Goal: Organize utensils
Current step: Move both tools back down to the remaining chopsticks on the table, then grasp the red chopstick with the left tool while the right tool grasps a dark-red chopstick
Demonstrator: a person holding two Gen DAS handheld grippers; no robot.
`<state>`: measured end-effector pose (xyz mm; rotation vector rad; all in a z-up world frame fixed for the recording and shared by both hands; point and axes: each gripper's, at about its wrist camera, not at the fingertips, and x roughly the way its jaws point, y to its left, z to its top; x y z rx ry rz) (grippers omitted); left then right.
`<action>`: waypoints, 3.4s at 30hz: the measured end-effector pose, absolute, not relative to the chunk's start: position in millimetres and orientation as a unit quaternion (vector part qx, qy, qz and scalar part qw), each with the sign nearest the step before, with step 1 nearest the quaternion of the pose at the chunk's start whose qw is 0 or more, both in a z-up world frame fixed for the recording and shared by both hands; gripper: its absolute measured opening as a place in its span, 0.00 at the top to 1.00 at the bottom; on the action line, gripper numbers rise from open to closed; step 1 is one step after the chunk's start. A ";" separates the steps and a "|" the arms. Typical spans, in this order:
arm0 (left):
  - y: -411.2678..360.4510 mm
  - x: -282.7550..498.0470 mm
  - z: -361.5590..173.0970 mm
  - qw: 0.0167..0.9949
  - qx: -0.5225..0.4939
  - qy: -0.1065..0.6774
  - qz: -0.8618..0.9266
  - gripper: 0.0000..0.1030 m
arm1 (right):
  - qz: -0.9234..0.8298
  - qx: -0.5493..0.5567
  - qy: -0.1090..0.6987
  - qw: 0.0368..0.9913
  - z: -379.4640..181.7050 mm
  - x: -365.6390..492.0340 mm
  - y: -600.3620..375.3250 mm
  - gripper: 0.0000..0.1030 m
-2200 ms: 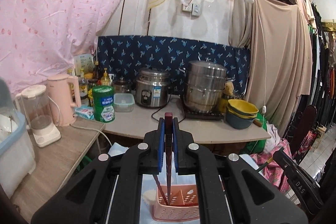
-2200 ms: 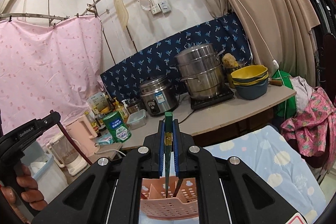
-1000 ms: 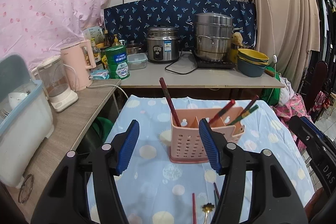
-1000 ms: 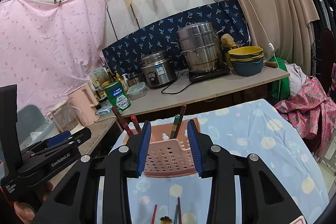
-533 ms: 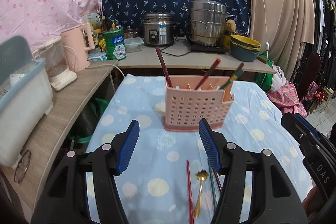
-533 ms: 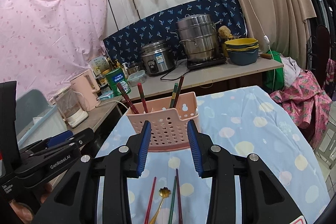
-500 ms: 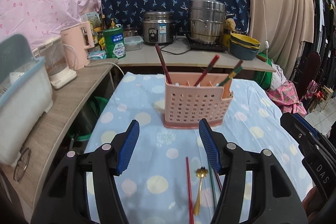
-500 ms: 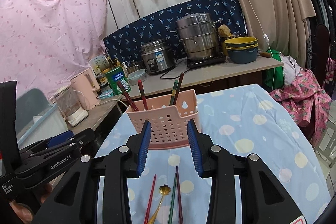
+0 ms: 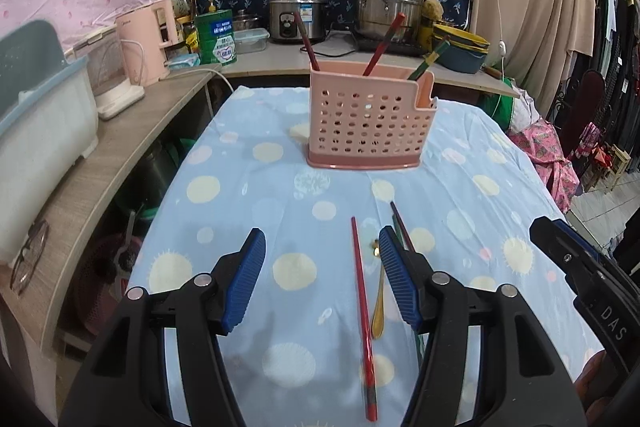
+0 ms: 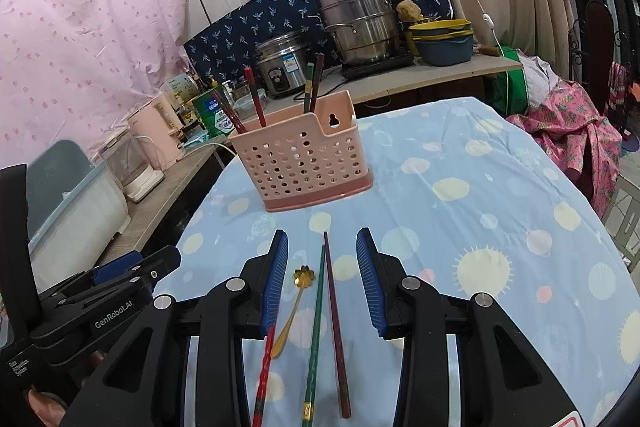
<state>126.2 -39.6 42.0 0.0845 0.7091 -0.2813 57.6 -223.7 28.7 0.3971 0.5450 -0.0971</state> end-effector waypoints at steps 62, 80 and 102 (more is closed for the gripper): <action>-31.6 76.2 -65.9 0.877 0.047 0.450 -0.163 0.38 | -0.051 0.127 0.407 0.903 -88.0 13.2 -179.4 0.82; -41.6 70.3 -76.8 0.872 0.071 0.454 -0.169 0.54 | -0.050 0.127 0.407 0.903 -88.4 12.4 -179.4 0.86; -29.7 70.3 -61.7 0.870 0.042 0.458 -0.180 0.93 | -0.040 0.135 0.399 0.906 -80.4 4.5 -178.4 0.93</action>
